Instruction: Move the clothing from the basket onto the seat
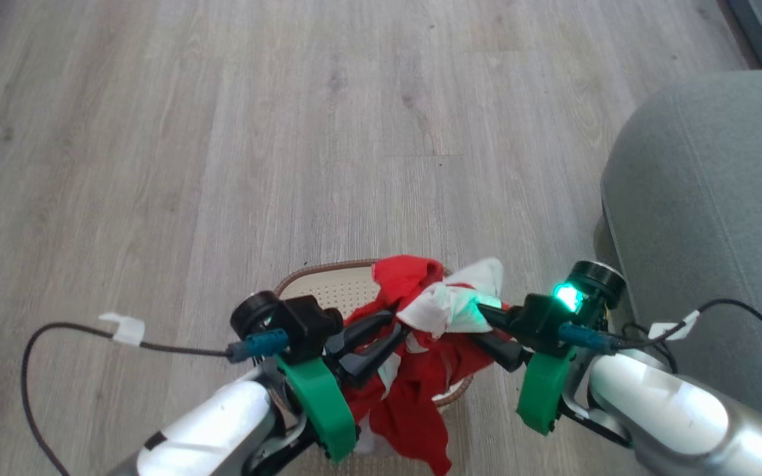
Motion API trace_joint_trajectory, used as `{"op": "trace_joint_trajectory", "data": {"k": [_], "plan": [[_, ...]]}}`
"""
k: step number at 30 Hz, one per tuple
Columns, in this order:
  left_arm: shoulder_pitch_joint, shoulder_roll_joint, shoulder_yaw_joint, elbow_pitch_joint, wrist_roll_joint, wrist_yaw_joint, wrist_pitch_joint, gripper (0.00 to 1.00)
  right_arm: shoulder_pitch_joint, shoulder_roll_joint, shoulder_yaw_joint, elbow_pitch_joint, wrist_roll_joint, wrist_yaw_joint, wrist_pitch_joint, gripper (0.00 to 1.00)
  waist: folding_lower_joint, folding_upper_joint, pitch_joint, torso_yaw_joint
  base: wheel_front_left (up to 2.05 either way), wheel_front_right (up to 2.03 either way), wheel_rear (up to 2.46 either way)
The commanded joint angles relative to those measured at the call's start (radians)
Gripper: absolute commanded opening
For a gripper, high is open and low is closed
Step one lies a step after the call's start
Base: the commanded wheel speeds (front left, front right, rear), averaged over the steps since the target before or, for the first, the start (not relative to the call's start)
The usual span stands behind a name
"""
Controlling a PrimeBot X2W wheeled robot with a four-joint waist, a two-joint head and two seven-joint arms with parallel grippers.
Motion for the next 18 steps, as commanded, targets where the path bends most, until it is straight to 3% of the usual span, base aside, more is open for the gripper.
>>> {"op": "trace_joint_trajectory", "data": {"k": [1,3,17,18], "plan": [[-0.034,0.005,0.053,-0.022,0.006,-0.001,-0.013,0.05,0.004,-0.019,-0.022,-0.014,0.01,-0.001,-0.006,0.0,0.0,-0.0001,0.002,-0.003,0.0,0.0,0.0],[-0.029,-0.006,0.062,-0.008,0.013,-0.001,-0.013,0.0,0.013,-0.019,-0.035,-0.012,0.01,-0.001,-0.006,0.0,0.0,-0.0001,0.004,-0.011,0.0,0.0,0.0],[-0.049,-0.076,0.175,0.093,0.071,-0.001,-0.013,0.0,0.049,0.047,-0.136,0.025,-0.016,-0.001,-0.006,0.0,0.0,-0.0001,0.033,-0.057,0.0,0.0,0.0],[-0.054,-0.084,0.189,0.107,0.083,-0.001,-0.013,0.07,0.05,0.052,-0.145,0.027,-0.017,-0.001,-0.006,0.0,0.0,-0.0001,0.036,-0.058,0.0,0.0,0.0]]}}
